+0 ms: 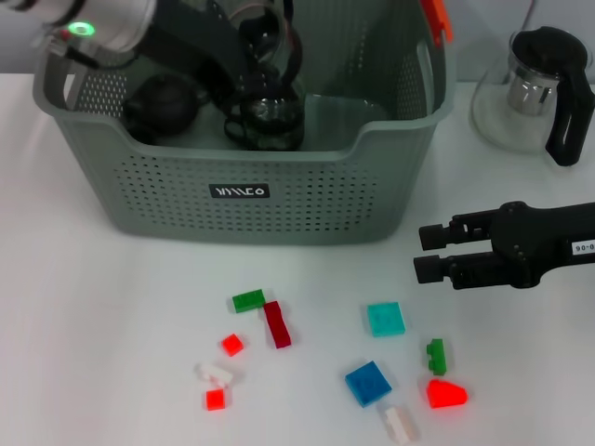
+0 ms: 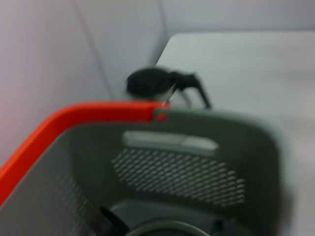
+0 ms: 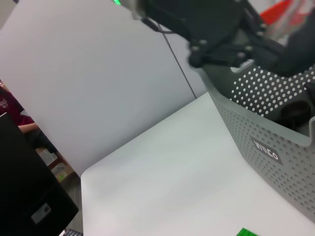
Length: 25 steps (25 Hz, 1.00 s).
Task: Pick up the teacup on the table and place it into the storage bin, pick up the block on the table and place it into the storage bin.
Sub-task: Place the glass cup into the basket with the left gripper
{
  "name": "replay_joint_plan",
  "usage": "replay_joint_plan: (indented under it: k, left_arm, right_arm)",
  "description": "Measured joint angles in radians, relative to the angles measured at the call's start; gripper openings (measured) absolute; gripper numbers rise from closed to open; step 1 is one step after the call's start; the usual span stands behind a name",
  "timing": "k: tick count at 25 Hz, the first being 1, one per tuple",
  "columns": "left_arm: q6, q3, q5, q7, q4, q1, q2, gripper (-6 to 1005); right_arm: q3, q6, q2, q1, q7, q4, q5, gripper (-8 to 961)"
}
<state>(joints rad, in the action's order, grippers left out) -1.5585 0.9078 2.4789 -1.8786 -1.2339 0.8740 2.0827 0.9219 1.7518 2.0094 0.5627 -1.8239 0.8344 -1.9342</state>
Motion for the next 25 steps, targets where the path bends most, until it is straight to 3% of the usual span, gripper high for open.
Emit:
replay_joint_plan:
  k: [5, 13, 25]
  left_arm:
    - [0.134, 0.017, 0.073, -0.003, 0.134, 0.049, -0.005, 56]
    - [0.3, 0.115, 0.165, -0.026, 0.222, 0.055, 0.016, 56]
    - [0.319, 0.159, 0.189, -0.023, 0.266, 0.052, 0.025, 57]
  right_arm:
    - [0.0, 0.0, 0.0, 0.0, -0.003, -0.001, 0.0, 642]
    - [-0.003, -0.004, 0.0, 0.0, -0.006, -0.003, 0.0, 639]
    - [-0.003, -0.011, 0.0, 0.001, 0.0, -0.016, 0.0, 638]
